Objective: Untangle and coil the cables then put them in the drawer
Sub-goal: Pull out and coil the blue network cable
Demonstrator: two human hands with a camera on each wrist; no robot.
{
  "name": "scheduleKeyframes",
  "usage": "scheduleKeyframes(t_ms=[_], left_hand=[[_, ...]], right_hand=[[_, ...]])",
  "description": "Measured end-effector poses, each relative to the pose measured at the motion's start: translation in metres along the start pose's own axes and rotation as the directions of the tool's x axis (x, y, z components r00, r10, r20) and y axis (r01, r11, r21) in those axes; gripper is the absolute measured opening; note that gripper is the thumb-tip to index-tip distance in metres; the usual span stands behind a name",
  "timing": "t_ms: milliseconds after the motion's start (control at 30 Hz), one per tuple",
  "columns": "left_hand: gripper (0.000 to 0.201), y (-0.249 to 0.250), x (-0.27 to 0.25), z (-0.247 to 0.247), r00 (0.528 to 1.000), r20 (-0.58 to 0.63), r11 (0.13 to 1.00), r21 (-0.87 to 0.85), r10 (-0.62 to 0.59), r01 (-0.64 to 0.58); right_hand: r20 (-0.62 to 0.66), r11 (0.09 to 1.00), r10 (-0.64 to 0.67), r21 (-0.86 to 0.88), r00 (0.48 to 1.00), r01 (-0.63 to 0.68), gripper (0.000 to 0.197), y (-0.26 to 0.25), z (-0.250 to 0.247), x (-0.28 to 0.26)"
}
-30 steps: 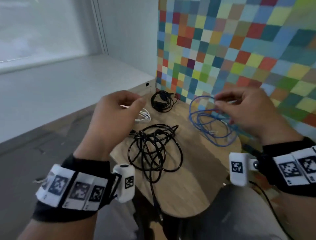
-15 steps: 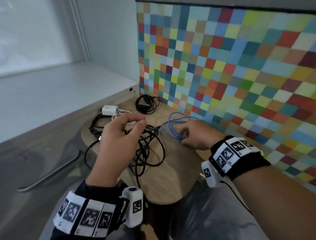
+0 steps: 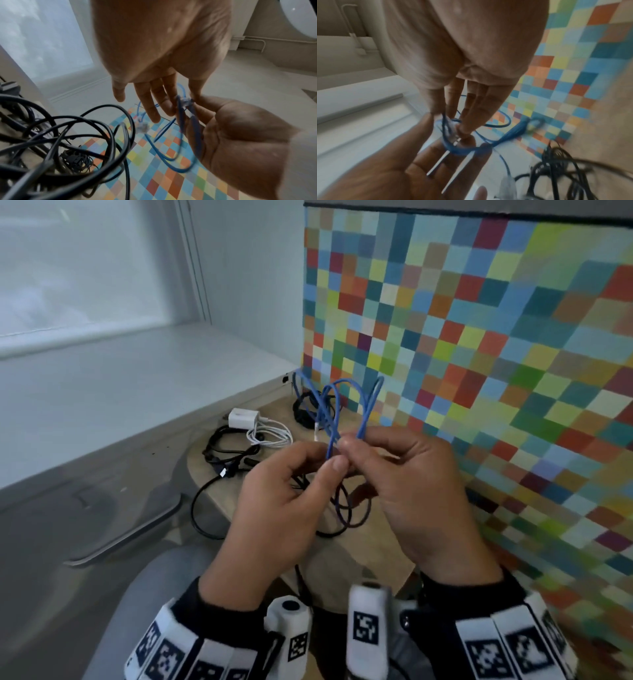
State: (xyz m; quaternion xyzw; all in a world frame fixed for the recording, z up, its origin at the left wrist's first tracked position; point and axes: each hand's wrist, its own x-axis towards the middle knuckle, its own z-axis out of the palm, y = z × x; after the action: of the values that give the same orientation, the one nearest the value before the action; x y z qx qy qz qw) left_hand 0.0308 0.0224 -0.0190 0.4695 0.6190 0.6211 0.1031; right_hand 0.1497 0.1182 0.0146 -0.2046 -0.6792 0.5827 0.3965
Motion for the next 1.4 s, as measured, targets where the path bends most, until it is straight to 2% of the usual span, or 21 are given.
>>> scheduleKeyframes(t_ms=[100, 233, 300, 467, 533, 633, 700, 800, 867, 1000, 1100, 1167, 1200, 1300, 1400], left_hand=[[0.004, -0.001, -0.001, -0.009, 1.000, -0.023, 1.000, -0.013, 0.013, -0.013], [0.010, -0.009, 0.003, -0.021, 0.987, -0.158, 0.992, -0.124, -0.040, 0.021], [0.008, -0.012, 0.004, -0.025, 0.980, -0.179, 0.982, -0.182, -0.091, 0.058], [0.013, -0.013, 0.004, -0.023, 0.985, -0.099, 0.966, -0.230, -0.143, 0.117], [0.017, -0.011, 0.002, -0.018, 0.986, -0.064, 0.960, -0.245, -0.156, 0.136], [0.024, -0.009, 0.001, -0.010, 0.990, -0.003, 0.968, -0.208, -0.140, 0.136], [0.028, -0.011, -0.001, -0.008, 0.994, 0.037, 0.981, -0.163, -0.102, 0.107], [0.036, -0.012, -0.003, -0.010, 0.992, 0.092, 0.993, -0.081, -0.084, 0.091], [0.035, -0.011, -0.004, -0.013, 0.989, 0.112, 0.995, -0.028, -0.096, 0.100], [0.018, -0.014, -0.003, -0.011, 0.996, 0.079, 0.997, 0.068, -0.043, 0.038], [0.018, -0.012, -0.003, -0.014, 0.998, 0.055, 0.993, 0.118, -0.007, 0.000], [0.020, -0.005, -0.003, -0.019, 0.997, 0.076, 0.988, 0.151, 0.007, -0.018], [0.020, -0.001, -0.002, -0.021, 0.997, 0.073, 0.986, 0.167, 0.014, -0.026], [0.020, 0.012, -0.002, -0.026, 0.999, 0.017, 0.968, 0.246, 0.049, -0.052], [0.028, 0.023, -0.004, -0.029, 0.992, 0.010, 0.910, 0.396, 0.127, -0.121]], right_hand=[[-0.011, 0.980, 0.102, 0.174, 0.995, -0.099, 0.018, 0.003, 0.002, -0.001], [-0.101, 0.969, 0.114, 0.230, 0.988, -0.089, 0.018, 0.016, -0.002, 0.001], [-0.122, 0.970, 0.111, 0.229, 0.986, -0.080, 0.026, 0.024, -0.006, 0.000], [-0.201, 0.998, 0.028, -0.045, 0.979, -0.038, 0.037, 0.044, -0.014, -0.003], [-0.207, 0.978, -0.005, -0.204, 0.978, -0.038, 0.044, 0.049, -0.016, -0.003], [-0.204, 0.911, -0.172, -0.406, 0.964, 0.076, 0.055, 0.050, -0.017, -0.005], [-0.148, 0.876, -0.262, -0.450, 0.954, 0.171, 0.063, 0.050, -0.014, -0.006], [-0.066, 0.902, -0.282, -0.358, 0.957, 0.241, 0.070, 0.051, -0.008, -0.006], [-0.043, 0.922, -0.286, -0.283, 0.957, 0.263, 0.066, 0.050, -0.003, -0.006], [-0.075, 0.872, -0.392, -0.347, 0.917, 0.345, 0.037, 0.048, 0.003, -0.008], [-0.106, 0.835, -0.451, -0.402, 0.886, 0.377, 0.042, 0.043, 0.000, -0.010], [-0.067, 0.812, -0.432, -0.464, 0.899, 0.355, 0.049, 0.038, -0.003, -0.010], [-0.049, 0.806, -0.414, -0.485, 0.909, 0.341, 0.044, 0.035, -0.005, -0.010], [0.007, 0.803, -0.415, -0.468, 0.910, 0.370, 0.015, 0.027, -0.010, -0.008], [0.099, 0.810, -0.404, -0.423, 0.909, 0.406, 0.015, 0.019, -0.009, -0.011]])
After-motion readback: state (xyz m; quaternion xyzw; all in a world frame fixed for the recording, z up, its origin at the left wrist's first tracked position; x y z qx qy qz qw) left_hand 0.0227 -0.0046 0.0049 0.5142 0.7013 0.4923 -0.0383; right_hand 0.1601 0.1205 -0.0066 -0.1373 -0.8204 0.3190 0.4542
